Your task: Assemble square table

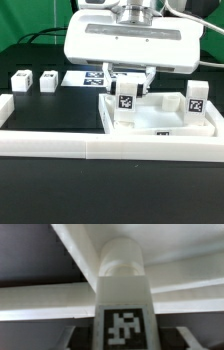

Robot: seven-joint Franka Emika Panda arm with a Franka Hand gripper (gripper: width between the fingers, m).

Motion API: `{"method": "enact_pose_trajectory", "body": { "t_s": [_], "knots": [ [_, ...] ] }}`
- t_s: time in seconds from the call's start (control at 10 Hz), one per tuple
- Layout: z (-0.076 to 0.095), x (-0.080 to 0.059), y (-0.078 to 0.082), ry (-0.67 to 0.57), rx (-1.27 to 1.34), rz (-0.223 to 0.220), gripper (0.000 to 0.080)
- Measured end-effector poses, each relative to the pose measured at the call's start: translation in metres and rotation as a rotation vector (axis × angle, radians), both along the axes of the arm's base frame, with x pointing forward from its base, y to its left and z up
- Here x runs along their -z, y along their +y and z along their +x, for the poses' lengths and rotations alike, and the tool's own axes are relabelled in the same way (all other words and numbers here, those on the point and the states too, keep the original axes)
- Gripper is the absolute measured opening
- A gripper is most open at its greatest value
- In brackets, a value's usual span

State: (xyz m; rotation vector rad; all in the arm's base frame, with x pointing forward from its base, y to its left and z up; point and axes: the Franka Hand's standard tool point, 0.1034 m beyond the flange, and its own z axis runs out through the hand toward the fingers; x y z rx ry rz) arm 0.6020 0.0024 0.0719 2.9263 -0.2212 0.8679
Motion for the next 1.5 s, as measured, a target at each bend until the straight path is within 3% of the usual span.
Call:
{"method": "enact_pose_trajectory", "body": {
  "t_s": [0.1,0.2,0.3,1.2,1.3,1.5],
  "knots": [
    [0.0,0.0,0.0,0.0,0.0,0.0,0.0482],
    [0.0,0.0,0.0,0.0,0.0,0.0,0.0611],
    [0.0,0.0,0.0,0.001,0.0,0.0,0.0638],
    [-0.001,0.001,0.0,0.005,0.0,0.001,0.0649],
    [-0.002,0.003,0.003,0.044,-0.001,0.022,0.0649],
    [0.007,-0.01,0.006,0.131,-0.001,0.087,0.0649]
  ]
}}
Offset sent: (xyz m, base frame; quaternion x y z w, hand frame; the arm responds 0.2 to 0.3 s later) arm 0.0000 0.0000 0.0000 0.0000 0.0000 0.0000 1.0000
